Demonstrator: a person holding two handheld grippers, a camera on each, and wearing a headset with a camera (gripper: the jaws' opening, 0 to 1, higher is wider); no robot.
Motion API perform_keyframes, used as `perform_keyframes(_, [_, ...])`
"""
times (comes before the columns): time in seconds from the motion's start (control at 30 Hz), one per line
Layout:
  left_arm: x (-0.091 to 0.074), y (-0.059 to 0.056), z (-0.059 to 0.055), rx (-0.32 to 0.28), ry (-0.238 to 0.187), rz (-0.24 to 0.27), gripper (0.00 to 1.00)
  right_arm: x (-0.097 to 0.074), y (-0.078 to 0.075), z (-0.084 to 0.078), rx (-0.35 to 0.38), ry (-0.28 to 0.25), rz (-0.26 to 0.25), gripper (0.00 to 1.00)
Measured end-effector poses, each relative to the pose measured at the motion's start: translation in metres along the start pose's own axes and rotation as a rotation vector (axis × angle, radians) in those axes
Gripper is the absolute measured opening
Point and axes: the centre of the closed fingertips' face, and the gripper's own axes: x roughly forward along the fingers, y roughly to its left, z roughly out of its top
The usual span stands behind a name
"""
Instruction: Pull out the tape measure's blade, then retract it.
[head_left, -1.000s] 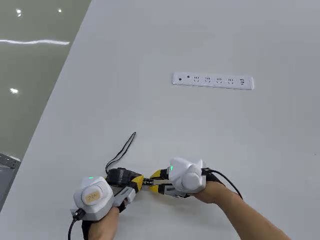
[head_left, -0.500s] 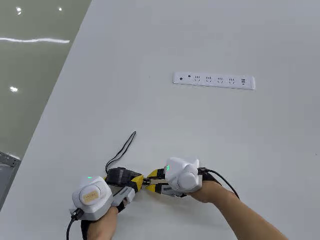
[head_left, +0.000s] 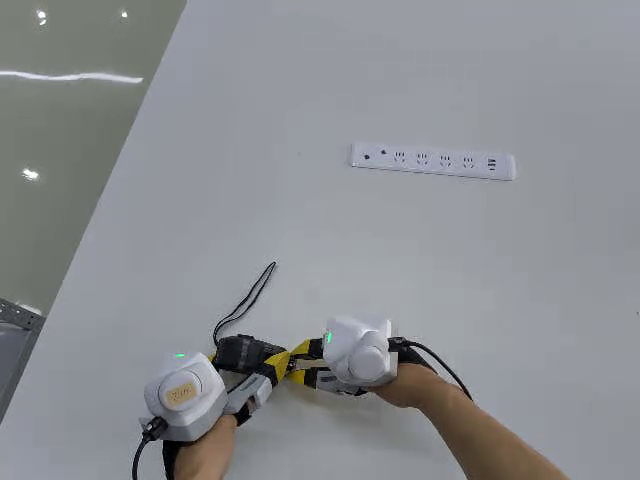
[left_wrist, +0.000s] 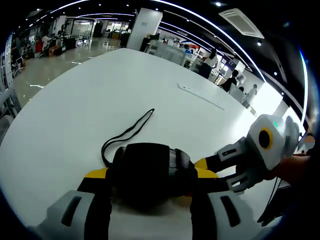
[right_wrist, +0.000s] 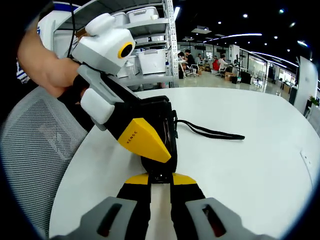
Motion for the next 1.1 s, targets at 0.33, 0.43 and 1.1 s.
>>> perform_keyframes(0.33, [-0.0002, -0.0040, -0.0028, 0.039, 0.024, 0.000, 0.62, 0.0019, 0.0028, -0.0043, -0.003, 0.013, -0.011, 0.13])
perform_keyframes(0.43, [0.0004, -0.0043, -0.0054, 0.051, 0.035, 0.007, 0.62, 0.0028, 0.0026, -0.0063, -0.014, 0.018, -0.017, 0.14])
perform_keyframes(1.1, [0.0014, -0.0041, -0.0063, 0.059, 0.058, -0.001, 0.63, 0.0050, 0.0013, -0.0080, -0.002, 0.019, -0.033, 0.14])
